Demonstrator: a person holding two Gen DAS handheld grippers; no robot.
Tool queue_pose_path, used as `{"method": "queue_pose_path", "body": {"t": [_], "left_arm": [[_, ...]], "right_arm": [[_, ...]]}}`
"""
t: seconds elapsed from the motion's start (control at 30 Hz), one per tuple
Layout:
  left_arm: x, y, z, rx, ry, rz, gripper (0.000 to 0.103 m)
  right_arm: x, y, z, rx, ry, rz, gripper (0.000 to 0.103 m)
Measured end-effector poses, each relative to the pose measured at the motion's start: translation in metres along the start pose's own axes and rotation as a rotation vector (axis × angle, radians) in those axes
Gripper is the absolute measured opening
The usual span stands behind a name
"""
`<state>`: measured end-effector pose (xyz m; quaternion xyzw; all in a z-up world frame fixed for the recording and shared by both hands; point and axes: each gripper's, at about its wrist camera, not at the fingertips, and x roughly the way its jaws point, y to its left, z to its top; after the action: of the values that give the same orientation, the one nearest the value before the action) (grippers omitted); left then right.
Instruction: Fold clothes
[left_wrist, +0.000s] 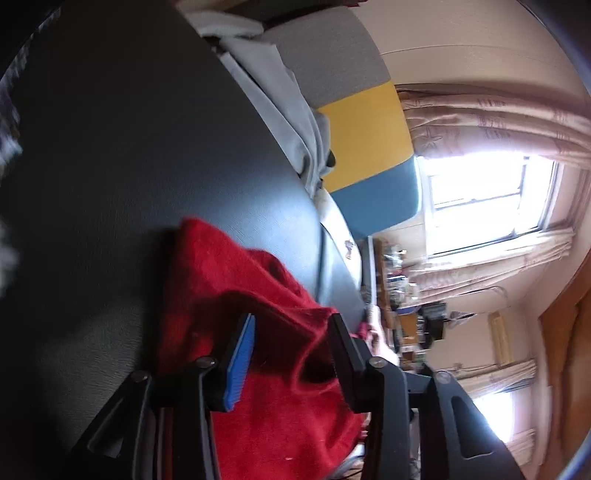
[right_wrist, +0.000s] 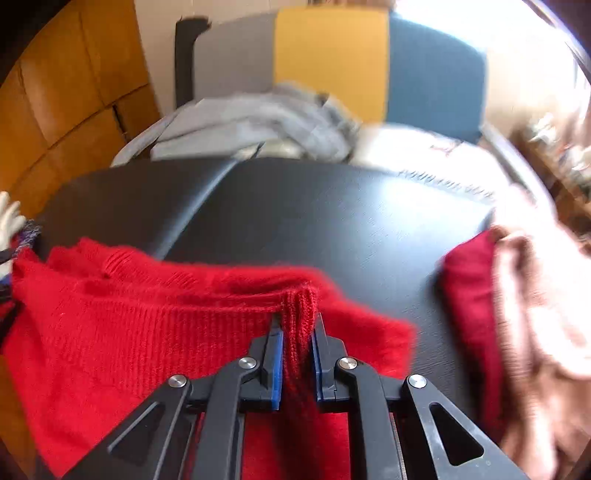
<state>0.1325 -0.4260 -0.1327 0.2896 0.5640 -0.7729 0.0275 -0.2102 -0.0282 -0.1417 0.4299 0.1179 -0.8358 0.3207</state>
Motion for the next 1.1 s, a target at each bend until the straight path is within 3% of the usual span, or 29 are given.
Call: {"method": "queue_pose_path", "body": {"t": [0.3,0.5,0.6,0.77,0.83,0.9,0.93,1.0,1.03,1.07,1.1], "left_arm": [[-0.027,-0.01,0.0,0.186,-0.038,0.135,0.049],[0.019,-0.018,0.012,0.323,0.08,0.242,0.053],[0.039,-0.023,0.017,0.386,0.09,0.295,0.053],[0.072,-0.027,0.026,0.442,0.145,0.33,0.052],[0.077,-0.028,0.027,0.435,0.164,0.325,0.05],[0.075,-0.031,0.027,0.432,0.166,0.304,0.022],[0.074,-0.034,0.026,0.441,0.159,0.303,0.008],[0.061,-0.044,0.018,0.475,0.095,0.31,0.007],[0.05,-0.048,0.015,0.474,0.056,0.296,0.007],[0.038,-0.05,0.013,0.467,0.016,0.28,0.007],[0.026,-0.053,0.011,0.46,-0.024,0.264,0.007]], "right_arm": [[0.016,-0.049,-0.017,0.263,-0.064,0.037,0.017],[0.018,-0.057,-0.022,0.315,-0.083,0.062,0.018],[0.017,-0.057,-0.024,0.321,-0.089,0.075,0.02],[0.019,-0.058,-0.026,0.33,-0.098,0.125,0.031],[0.019,-0.055,-0.026,0.317,-0.1,0.14,0.043],[0.019,-0.046,-0.024,0.275,-0.091,0.121,0.048],[0.019,-0.039,-0.022,0.236,-0.082,0.088,0.048],[0.015,-0.022,-0.018,0.149,-0.068,0.019,0.041],[0.011,-0.016,-0.016,0.124,-0.07,0.015,0.022],[0.006,-0.01,-0.014,0.099,-0.073,0.012,0.012],[-0.002,-0.006,-0.012,0.08,-0.09,0.005,0.011]]}}
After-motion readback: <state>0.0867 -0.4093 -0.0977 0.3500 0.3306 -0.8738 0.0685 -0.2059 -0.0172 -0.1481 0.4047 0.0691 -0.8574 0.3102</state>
